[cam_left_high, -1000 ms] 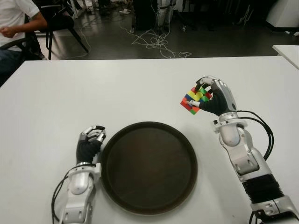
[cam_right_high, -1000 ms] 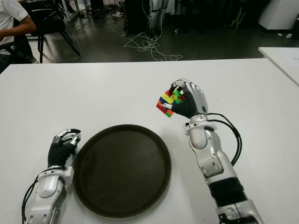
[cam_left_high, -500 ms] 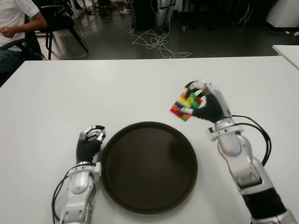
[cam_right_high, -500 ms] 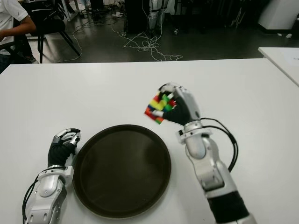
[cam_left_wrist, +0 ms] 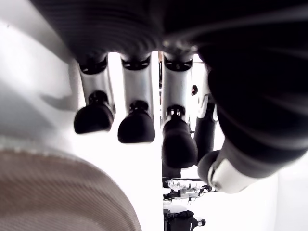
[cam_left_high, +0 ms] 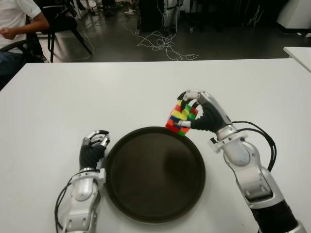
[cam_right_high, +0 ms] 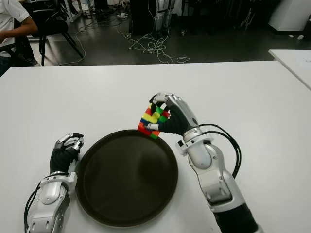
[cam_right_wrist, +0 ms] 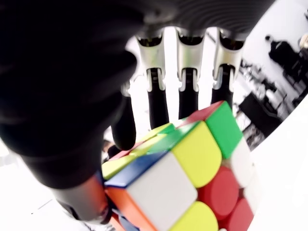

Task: Pick up the Rubik's Cube and put it in the plate

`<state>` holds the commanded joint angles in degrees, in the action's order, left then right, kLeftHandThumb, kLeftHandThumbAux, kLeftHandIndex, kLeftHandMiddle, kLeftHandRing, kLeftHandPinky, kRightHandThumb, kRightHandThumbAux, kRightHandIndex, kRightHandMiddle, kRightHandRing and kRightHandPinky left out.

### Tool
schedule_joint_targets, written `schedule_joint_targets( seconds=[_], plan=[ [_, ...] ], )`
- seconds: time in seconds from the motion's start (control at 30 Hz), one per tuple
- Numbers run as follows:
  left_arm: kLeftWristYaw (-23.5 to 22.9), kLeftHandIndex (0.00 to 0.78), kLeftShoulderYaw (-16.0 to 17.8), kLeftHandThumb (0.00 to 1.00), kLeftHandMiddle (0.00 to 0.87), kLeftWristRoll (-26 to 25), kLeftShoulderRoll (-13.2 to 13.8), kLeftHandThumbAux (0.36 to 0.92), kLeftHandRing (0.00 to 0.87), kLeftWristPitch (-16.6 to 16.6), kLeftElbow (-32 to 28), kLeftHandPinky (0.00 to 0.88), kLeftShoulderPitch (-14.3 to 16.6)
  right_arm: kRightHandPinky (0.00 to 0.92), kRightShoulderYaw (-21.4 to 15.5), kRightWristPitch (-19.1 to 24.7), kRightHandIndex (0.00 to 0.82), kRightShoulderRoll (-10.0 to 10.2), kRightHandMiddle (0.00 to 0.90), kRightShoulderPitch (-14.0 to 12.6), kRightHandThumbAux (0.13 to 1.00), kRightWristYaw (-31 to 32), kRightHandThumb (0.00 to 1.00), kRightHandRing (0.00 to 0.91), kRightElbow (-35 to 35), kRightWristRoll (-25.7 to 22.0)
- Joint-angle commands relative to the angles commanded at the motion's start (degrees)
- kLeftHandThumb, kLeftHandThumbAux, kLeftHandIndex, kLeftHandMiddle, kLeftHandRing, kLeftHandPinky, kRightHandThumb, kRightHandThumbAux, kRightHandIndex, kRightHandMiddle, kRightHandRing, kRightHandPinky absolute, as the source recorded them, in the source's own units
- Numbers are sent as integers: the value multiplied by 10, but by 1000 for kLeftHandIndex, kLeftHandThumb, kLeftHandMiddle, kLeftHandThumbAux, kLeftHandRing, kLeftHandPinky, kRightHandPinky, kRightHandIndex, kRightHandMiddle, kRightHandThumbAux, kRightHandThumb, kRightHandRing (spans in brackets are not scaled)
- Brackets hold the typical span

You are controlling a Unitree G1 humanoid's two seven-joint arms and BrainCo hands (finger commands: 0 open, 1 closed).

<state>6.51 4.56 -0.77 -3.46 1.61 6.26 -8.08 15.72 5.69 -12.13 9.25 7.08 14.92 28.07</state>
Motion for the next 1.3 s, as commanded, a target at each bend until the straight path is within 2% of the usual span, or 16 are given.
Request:
schedule_joint_targets(
  seconds=[0.2,0.37,0.5,0.87,1.07,1.3],
  plan=[
    [-1,444,-2,710,800,2,1,705,812,0,-1,798,0,817,12,7,672,-6,793,2,858,21,21,818,11,15],
    [-6,444,-3,710,799,3,4,705,811,1,0,798,0,824,18,33,697,-1,808,6,848,68,134,826,30,-9],
    [-7,444,-4,710,799,2,6,705,812,2,-2,801,-1,818,24,43,701,0,809,12,844,91,146,824,36,-17],
    [-7,444,-5,709,797,-1,2,704,815,-16,3,803,-3,802,49,56,699,1,807,25,878,130,52,816,45,-17],
    [-5,444,-6,708,795,1,1,705,815,-24,3,804,-5,769,62,66,641,4,780,31,881,148,5,794,45,-16],
    [2,443,-5,707,795,6,-2,706,814,-34,6,805,-6,745,79,66,596,8,755,42,894,148,27,769,36,-6]
  ],
)
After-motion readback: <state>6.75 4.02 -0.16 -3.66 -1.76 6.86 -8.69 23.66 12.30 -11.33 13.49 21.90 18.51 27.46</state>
